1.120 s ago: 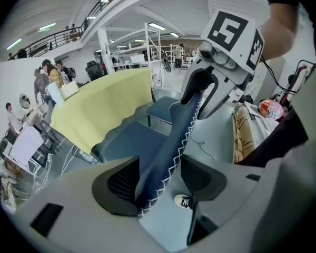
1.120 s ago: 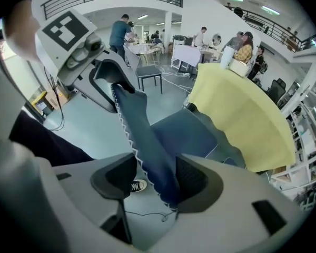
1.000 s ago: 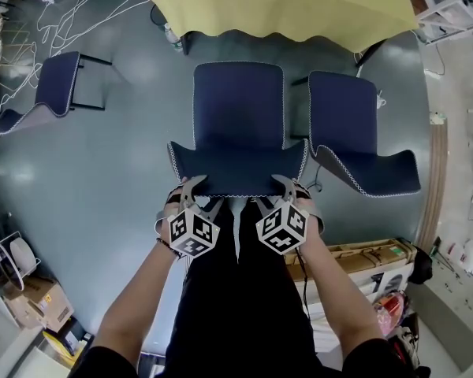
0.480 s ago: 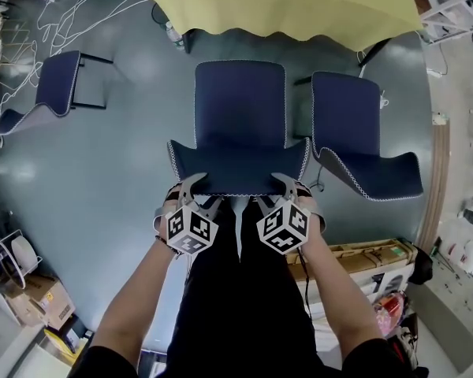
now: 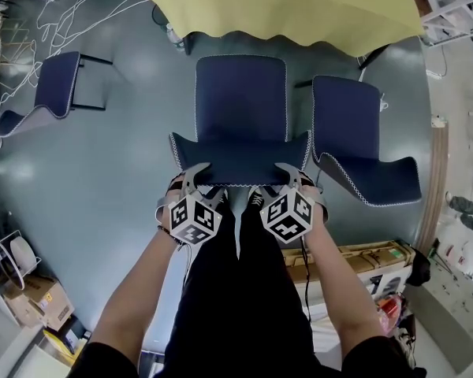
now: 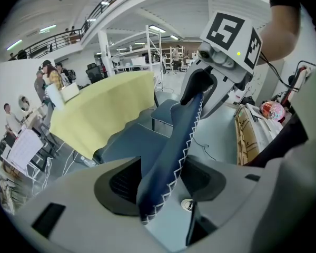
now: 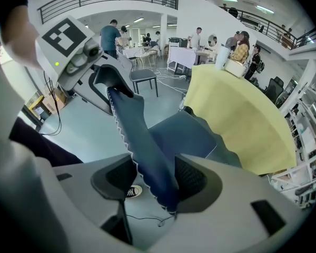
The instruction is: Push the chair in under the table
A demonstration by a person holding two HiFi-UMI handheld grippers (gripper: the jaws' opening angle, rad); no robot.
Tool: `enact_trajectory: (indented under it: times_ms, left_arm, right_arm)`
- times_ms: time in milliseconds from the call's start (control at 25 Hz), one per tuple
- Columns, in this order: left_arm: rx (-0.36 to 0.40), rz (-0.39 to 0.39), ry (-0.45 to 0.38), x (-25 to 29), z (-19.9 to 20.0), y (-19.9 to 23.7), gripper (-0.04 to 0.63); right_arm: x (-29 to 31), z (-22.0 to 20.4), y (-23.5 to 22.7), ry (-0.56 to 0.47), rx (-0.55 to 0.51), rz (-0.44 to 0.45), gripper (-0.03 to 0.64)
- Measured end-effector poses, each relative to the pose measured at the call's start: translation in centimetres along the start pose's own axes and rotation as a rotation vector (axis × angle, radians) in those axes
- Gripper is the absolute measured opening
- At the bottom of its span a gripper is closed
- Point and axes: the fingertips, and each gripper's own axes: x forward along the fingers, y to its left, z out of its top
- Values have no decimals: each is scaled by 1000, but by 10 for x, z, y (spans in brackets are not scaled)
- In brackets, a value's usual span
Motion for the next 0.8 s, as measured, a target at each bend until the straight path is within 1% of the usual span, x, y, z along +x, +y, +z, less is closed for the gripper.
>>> enact_trajectory:
  times_ms: [240, 800]
  left_arm:
    - [7, 4, -8, 8, 5, 19, 241]
    - [22, -14, -9, 18, 19, 59, 241]
  right_arm:
    - [8, 11, -16, -5, 7, -15, 229]
    - [19, 36, -47, -6, 17, -41, 229]
